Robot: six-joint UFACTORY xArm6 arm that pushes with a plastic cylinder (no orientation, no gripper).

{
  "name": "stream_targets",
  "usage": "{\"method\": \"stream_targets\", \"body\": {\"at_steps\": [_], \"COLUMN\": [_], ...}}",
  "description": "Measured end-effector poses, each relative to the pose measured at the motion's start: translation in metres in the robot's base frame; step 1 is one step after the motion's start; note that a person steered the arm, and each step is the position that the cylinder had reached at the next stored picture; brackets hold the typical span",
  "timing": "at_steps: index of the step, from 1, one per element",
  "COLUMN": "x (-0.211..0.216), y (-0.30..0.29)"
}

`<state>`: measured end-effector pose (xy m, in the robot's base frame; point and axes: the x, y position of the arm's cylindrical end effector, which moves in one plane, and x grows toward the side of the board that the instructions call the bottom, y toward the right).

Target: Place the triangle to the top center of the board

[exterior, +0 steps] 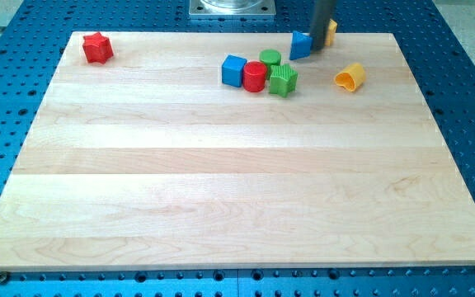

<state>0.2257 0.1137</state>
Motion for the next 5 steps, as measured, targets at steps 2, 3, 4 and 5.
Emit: {"method": "stream_targets", "body": {"at_steps": [2,3,4,5], "x": [0.014,0.051,0.054,0.012], "y": [-0.012,-0.053,-0.112,-0.109]}}
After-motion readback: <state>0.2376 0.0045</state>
